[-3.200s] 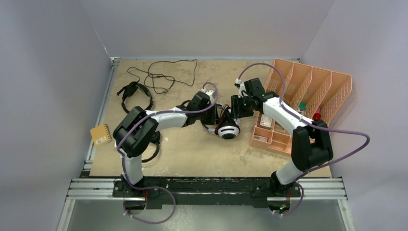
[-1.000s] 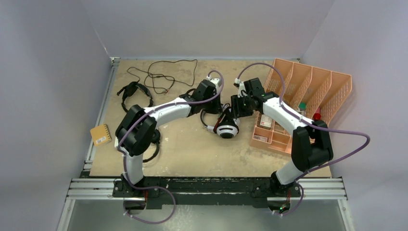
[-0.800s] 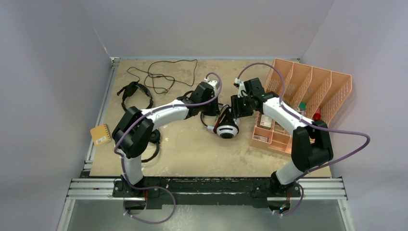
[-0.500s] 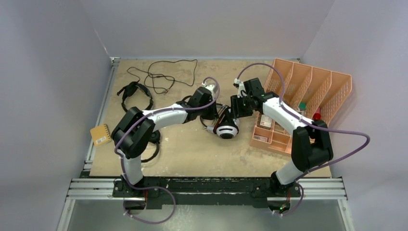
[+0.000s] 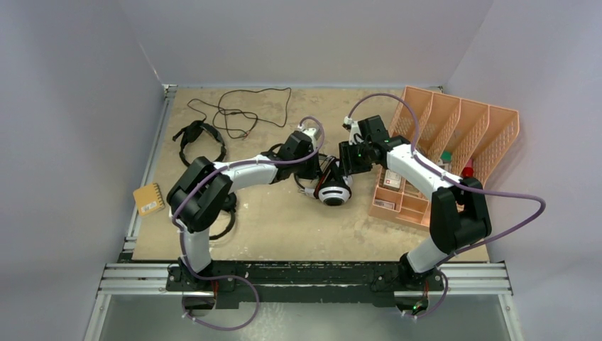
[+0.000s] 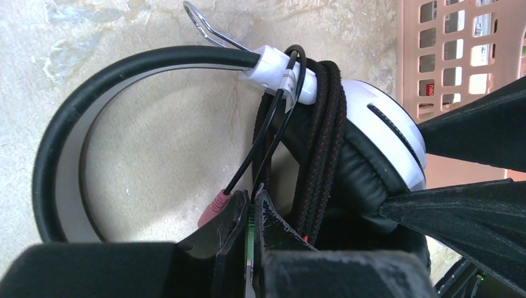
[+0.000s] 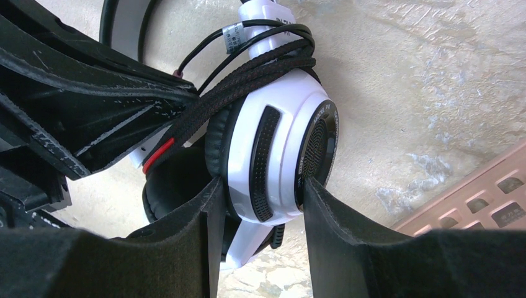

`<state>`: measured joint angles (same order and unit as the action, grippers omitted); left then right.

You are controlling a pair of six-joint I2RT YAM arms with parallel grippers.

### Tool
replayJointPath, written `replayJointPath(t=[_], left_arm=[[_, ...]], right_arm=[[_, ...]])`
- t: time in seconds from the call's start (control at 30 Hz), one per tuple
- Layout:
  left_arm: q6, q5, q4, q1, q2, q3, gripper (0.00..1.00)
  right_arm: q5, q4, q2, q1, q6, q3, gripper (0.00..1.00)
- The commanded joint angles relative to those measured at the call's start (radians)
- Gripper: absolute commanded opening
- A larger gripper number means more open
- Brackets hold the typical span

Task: Wrap the headphones
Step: Adjust the headphones at the center of the board.

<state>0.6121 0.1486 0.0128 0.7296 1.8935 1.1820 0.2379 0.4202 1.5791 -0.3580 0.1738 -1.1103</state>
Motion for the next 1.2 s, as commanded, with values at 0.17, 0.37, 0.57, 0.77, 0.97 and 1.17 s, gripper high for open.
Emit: replayJointPath(t=[0.17,0.37,0.57,0.77,0.97,1.17], left_arm=[[-0.052,-0.04,0.103,0.004,-0.071,0.055,0.05],[-0.06,-0.054,0.121,0.005,-0.094,0.062,0.13],[-0.069,-0.063,0.139,0.004,-0.119,0.07,0.17],[-0.072,-0.065,0.155,0.004,-0.138,0.077,0.22],[-0.088,-0.079,0.18,0.003,-0.17,0.083,0.35],[-0.099,-0.079,0.206,-0.002,-0.199,0.107,0.41]], right_arm=[[0.036,0.015,-0.016,-0.001,-0.011,-0.033,0.48],[0.043,0.03,-0.03,-0.003,-0.027,-0.044,0.53],[0.048,0.05,-0.035,-0.002,-0.032,-0.063,0.58],[0.044,0.064,-0.052,-0.004,-0.033,-0.085,0.65],[0.023,0.094,-0.055,-0.004,-0.046,-0.106,0.72],[0.013,0.109,-0.069,-0.004,-0.052,-0.128,0.73]])
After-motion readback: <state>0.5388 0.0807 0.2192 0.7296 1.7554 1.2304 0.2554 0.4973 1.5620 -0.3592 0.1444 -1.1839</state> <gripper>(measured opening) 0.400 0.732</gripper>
